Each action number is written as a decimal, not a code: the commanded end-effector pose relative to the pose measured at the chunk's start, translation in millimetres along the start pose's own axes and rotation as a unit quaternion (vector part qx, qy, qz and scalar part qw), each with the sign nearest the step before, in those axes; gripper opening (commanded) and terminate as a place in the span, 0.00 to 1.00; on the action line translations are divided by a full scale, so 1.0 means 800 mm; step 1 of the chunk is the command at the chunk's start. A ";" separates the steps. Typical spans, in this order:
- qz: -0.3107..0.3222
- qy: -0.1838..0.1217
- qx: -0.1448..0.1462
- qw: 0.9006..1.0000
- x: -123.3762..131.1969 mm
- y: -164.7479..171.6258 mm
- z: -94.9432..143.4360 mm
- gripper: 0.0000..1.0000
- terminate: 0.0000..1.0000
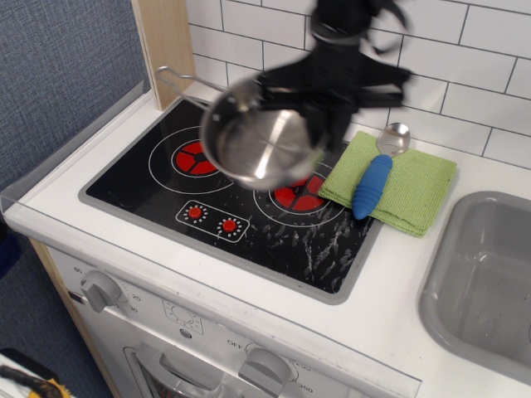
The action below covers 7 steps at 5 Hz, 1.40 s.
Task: Put the silver pot on the left stove burner.
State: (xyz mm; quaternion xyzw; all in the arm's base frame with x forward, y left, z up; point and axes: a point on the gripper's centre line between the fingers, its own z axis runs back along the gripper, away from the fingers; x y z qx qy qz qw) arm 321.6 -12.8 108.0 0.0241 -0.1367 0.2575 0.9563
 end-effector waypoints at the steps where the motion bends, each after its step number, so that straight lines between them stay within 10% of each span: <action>1: 0.067 0.016 -0.010 0.998 0.091 0.047 -0.022 0.00 0.00; 7: 0.089 0.058 0.047 0.993 0.136 0.097 -0.100 0.00 0.00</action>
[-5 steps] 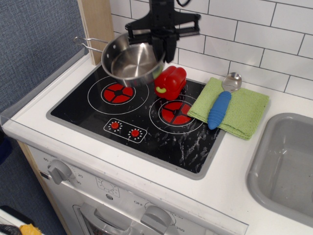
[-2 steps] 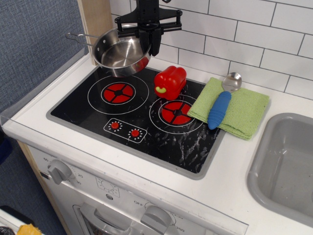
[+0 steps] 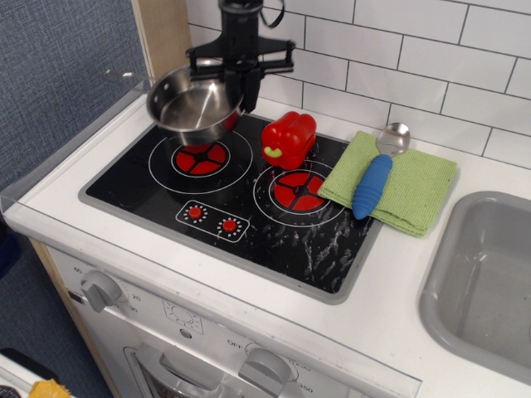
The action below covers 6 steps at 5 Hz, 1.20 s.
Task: Put the silver pot on the left stove burner.
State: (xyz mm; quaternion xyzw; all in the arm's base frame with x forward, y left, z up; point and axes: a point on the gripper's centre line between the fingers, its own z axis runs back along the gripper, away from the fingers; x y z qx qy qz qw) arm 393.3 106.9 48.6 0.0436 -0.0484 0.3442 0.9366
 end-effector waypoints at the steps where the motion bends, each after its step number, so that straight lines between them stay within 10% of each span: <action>1: 0.007 -0.016 -0.011 1.000 0.008 0.007 0.007 0.00 0.00; 2: 0.004 -0.012 -0.016 1.000 0.005 0.003 0.005 1.00 0.00; 5: -0.062 -0.052 -0.045 0.996 0.013 -0.006 0.045 1.00 0.00; 6: -0.182 -0.081 -0.074 0.977 0.012 -0.013 0.076 1.00 0.00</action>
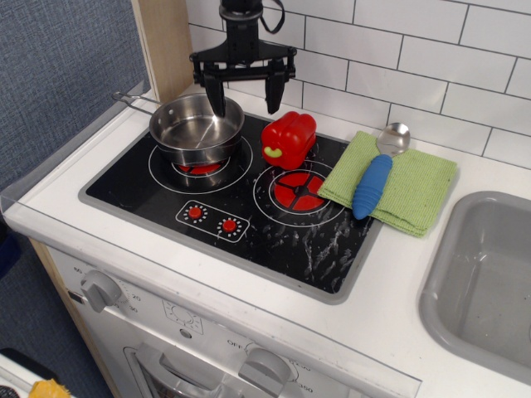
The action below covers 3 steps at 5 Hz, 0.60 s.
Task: Put the silver pot on the left stove burner.
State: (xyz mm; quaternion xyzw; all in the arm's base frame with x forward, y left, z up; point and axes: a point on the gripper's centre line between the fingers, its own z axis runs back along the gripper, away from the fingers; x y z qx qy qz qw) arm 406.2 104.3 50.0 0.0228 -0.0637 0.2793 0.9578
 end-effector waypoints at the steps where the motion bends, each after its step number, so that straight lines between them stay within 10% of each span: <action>1: -0.233 -0.073 -0.052 0.968 -0.012 -0.012 0.093 1.00 0.00; 3: -0.239 -0.063 -0.039 0.968 -0.051 -0.017 0.096 1.00 0.00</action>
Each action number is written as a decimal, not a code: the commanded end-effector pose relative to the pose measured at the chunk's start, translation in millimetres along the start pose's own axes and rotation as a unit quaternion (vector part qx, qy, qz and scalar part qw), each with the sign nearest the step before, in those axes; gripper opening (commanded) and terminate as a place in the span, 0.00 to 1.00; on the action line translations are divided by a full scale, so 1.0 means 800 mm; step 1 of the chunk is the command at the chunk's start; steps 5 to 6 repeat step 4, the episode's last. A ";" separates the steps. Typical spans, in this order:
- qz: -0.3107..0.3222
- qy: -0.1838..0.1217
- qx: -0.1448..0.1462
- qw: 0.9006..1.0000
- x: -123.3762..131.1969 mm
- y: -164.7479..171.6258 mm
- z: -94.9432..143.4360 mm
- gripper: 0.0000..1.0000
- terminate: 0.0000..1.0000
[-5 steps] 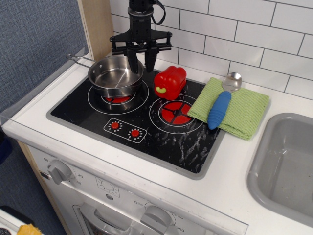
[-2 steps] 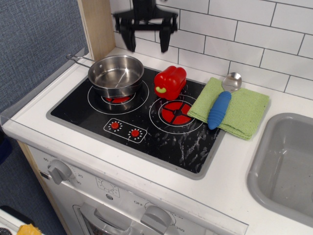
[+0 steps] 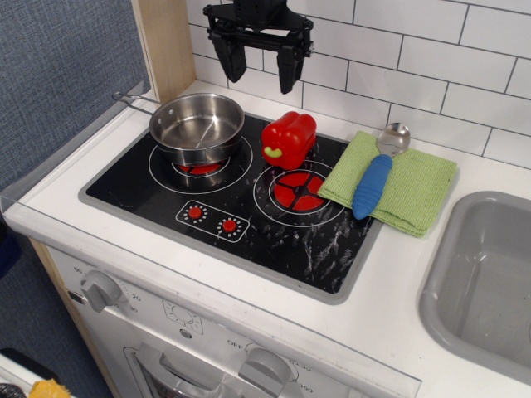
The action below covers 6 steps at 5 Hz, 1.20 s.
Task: Put the silver pot on the left stove burner.
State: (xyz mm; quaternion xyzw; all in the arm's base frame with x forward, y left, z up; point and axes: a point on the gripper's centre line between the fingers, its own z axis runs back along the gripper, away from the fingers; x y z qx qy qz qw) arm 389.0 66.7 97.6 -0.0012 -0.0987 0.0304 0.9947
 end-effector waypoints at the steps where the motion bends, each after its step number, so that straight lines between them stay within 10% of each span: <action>1: 0.007 -0.008 0.049 0.999 -0.029 -0.005 0.029 1.00 0.00; 3: 0.007 -0.008 0.049 0.999 -0.029 -0.005 0.029 1.00 0.00; 4: 0.007 -0.008 0.049 0.999 -0.029 -0.005 0.029 1.00 1.00; 6: 0.007 -0.008 0.049 0.999 -0.029 -0.005 0.029 1.00 1.00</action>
